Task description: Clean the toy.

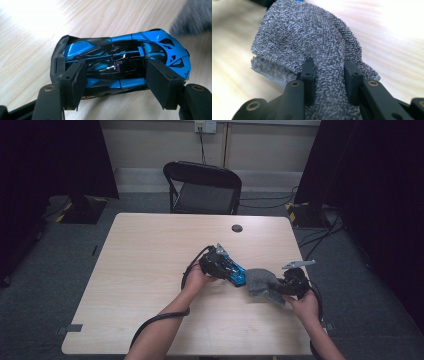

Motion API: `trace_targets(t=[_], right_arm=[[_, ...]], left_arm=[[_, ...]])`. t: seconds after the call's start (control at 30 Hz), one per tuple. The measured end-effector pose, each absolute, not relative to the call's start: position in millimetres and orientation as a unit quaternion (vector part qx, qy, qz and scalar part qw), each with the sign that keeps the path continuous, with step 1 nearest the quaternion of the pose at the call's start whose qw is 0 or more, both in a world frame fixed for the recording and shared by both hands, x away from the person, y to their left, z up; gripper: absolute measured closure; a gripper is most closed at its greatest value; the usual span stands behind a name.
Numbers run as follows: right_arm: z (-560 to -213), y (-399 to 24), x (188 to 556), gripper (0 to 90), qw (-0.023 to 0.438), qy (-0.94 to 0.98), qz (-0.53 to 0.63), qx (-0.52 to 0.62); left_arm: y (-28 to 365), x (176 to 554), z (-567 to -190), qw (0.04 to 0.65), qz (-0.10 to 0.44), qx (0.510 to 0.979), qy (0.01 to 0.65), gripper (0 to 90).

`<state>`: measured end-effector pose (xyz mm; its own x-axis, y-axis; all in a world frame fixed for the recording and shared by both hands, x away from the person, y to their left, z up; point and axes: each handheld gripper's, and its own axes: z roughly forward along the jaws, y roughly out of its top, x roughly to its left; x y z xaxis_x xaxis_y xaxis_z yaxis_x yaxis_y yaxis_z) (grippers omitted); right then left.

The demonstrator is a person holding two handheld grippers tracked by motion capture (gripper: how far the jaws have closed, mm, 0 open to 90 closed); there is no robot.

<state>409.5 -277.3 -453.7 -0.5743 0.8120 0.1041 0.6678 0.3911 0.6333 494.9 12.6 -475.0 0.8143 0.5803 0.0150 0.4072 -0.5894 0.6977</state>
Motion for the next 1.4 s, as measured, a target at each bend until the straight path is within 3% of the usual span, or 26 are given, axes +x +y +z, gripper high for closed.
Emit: trace_targets(t=[0.23, 0.63, 1.4], right_arm=[[-460, -259, 389, 66.0, 0.087, 0.845, 0.324, 0.417], [-472, -232, 386, 65.5, 0.095, 0.872, 0.286, 0.387], [-471, -254, 417, 65.3, 0.123, 0.868, 0.249, 0.412]], left_arm=[[12, 494, -475, 0.357, 0.122, 0.882, 0.282, 34.3], [11, 493, -475, 0.358, 0.124, 0.881, 0.283, 35.0], [11, 493, -475, 0.355, 0.124, 0.882, 0.285, 35.7]])
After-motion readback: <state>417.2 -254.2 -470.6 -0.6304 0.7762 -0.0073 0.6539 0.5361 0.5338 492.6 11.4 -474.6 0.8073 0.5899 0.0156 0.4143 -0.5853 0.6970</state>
